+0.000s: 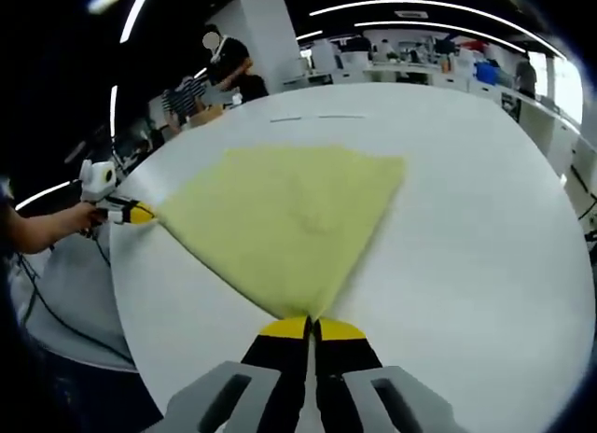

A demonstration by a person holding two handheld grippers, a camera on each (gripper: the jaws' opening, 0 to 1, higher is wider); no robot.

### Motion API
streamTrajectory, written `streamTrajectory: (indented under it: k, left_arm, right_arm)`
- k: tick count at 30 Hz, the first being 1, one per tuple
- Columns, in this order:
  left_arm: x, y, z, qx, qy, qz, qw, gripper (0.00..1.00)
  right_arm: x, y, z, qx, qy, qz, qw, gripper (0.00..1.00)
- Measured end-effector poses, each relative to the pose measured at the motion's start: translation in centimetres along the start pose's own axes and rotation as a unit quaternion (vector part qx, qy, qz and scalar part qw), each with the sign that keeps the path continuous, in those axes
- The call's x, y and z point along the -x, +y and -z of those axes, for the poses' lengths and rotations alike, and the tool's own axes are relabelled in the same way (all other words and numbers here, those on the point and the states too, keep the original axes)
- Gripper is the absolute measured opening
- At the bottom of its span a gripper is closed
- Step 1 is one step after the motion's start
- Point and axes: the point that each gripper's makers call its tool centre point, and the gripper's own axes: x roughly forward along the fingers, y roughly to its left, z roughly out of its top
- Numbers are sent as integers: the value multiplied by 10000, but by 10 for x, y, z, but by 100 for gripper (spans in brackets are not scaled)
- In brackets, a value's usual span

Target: Fold the garment on the visible template until the final outline fits inside the template.

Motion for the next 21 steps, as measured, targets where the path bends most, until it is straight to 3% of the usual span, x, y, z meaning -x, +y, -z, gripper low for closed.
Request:
streamTrajectory:
  k: [21]
  left_arm:
    - [7, -8, 7, -53, 46, -45, 10000, 0]
  right_arm:
    - [7, 6, 9, 73, 33, -5, 10000, 0]
